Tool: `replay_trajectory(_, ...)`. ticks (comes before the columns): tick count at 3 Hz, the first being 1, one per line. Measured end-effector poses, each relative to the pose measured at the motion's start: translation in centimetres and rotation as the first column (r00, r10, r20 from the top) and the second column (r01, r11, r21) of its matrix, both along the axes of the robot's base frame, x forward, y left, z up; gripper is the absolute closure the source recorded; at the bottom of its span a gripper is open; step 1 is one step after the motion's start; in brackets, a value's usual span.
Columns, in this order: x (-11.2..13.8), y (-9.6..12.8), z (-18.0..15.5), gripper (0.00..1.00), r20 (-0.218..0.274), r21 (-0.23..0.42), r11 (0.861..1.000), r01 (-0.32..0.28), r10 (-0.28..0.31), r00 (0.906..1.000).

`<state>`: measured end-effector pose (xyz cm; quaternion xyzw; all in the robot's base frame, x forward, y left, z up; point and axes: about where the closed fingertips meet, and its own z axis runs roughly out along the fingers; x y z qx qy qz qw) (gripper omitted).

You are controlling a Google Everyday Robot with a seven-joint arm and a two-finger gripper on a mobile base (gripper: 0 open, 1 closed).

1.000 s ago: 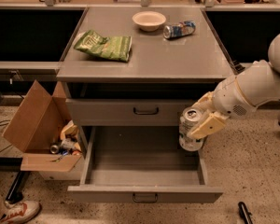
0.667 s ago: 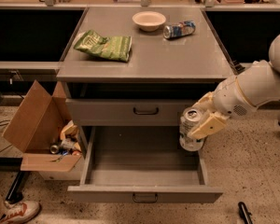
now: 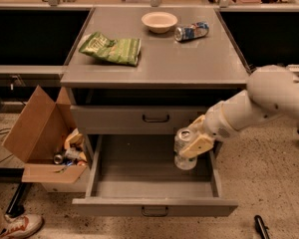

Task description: Place 7up can into middle drawer

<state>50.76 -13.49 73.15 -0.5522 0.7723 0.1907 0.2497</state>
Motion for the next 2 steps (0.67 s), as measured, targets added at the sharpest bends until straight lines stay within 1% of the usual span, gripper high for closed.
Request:
replay_trajectory(1, 1.2, 1.6, -4.3, 1.00, -0.024, 0.039, 0.996, 0.076, -0.075, 0.9969)
replay_trajectory(2, 2.9, 3.2, -8.4, 1.00, -0.040, 0.074, 0.982, 0.175, -0.172, 0.9842)
